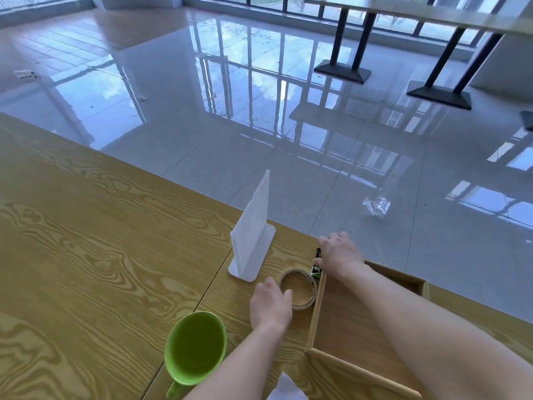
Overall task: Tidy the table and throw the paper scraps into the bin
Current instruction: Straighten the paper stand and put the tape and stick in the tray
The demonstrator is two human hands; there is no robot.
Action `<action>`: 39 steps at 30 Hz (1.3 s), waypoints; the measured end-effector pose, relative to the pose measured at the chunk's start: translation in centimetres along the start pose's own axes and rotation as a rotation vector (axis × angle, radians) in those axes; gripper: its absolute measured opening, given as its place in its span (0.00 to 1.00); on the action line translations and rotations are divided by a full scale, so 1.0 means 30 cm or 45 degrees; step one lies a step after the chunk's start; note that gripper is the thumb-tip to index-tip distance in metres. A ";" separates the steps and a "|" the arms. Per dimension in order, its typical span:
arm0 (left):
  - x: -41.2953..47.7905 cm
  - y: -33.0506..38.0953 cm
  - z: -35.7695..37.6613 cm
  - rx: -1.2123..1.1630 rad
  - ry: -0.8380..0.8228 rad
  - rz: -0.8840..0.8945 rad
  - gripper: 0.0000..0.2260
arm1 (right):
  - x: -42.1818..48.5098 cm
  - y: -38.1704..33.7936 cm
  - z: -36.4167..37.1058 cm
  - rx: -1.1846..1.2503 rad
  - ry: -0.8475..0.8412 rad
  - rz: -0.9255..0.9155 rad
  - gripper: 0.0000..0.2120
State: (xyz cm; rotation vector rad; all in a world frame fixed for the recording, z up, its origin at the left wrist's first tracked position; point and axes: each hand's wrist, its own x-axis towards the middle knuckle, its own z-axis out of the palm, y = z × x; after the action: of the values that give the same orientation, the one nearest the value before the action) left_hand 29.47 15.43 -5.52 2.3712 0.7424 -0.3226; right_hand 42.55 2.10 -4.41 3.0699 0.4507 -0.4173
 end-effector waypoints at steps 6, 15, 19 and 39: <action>0.009 0.001 0.021 0.012 0.049 -0.015 0.11 | 0.013 0.005 0.021 0.041 -0.058 0.019 0.20; -0.004 -0.047 0.013 -0.202 0.122 -0.130 0.10 | 0.042 -0.013 0.033 0.197 -0.026 0.011 0.18; -0.028 -0.057 0.014 -0.235 0.162 -0.103 0.12 | 0.039 -0.048 0.042 0.335 0.063 -0.006 0.17; -0.148 0.000 -0.025 -0.369 0.211 0.028 0.11 | -0.246 0.192 0.163 1.311 0.314 0.626 0.12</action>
State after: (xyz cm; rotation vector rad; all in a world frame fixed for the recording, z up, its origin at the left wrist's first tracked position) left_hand 25.90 14.00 -3.18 2.1452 0.7816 -0.0060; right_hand 36.11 -5.72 -7.34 4.0042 -0.7904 -0.3033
